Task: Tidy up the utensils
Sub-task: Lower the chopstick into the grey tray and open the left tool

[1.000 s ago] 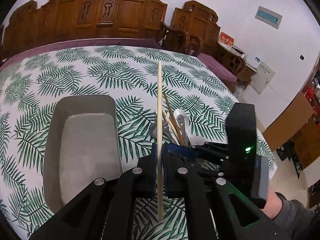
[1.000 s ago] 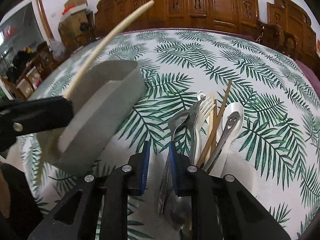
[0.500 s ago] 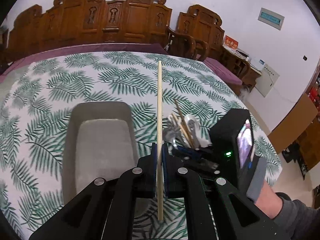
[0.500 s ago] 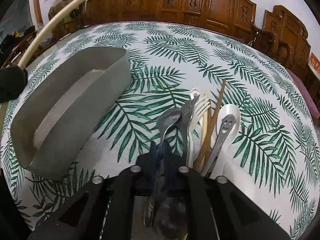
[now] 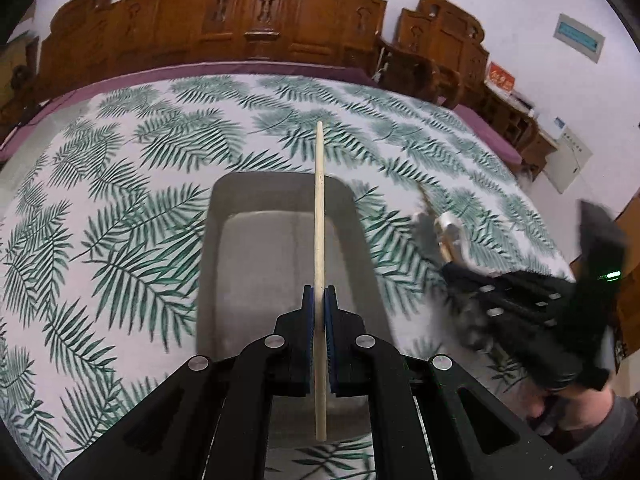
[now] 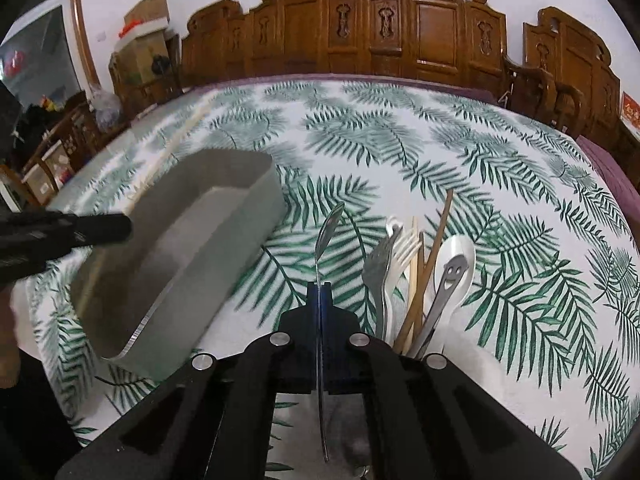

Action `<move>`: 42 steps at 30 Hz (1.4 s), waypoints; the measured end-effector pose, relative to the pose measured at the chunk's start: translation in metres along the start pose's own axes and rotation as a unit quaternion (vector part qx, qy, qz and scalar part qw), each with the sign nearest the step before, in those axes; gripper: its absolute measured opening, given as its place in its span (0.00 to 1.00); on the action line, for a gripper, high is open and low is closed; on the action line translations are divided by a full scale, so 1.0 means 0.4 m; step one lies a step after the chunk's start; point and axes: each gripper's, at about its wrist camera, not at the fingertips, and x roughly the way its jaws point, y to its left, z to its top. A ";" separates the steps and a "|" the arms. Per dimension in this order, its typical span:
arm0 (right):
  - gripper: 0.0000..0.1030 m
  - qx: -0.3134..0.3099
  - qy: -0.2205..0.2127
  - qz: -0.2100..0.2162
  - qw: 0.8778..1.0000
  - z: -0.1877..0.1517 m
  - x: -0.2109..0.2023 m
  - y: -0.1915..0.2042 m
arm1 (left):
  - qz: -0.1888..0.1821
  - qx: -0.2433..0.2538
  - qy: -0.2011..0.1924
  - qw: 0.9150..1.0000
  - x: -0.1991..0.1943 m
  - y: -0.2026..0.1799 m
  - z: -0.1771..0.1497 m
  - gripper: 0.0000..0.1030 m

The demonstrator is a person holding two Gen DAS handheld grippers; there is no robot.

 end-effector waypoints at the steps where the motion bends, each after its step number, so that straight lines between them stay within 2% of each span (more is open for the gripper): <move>1: 0.02 0.000 -0.003 0.000 1.000 0.001 -0.006 0.001 | 0.006 0.001 0.005 1.000 0.008 0.006 -0.002 0.04; 13: 0.02 0.005 -0.021 0.018 1.000 -0.001 -0.046 0.002 | 0.056 0.008 0.040 0.998 0.063 0.032 -0.006 0.04; 18: 0.02 -0.001 -0.031 0.023 0.999 0.009 -0.072 0.020 | 0.052 0.008 0.027 0.998 0.041 0.032 0.004 0.10; 27: 0.02 -0.020 -0.042 0.046 0.998 0.066 -0.101 0.109 | 0.048 0.004 -0.015 0.999 -0.039 0.049 0.032 0.11; 34: 0.02 -0.014 -0.040 0.077 0.996 0.121 -0.058 0.196 | 0.051 0.001 -0.034 0.998 -0.080 0.078 0.042 0.11; 42: 0.02 -0.008 -0.007 0.090 0.996 0.146 0.046 0.268 | 0.052 -0.014 -0.038 0.998 -0.090 0.118 0.046 0.11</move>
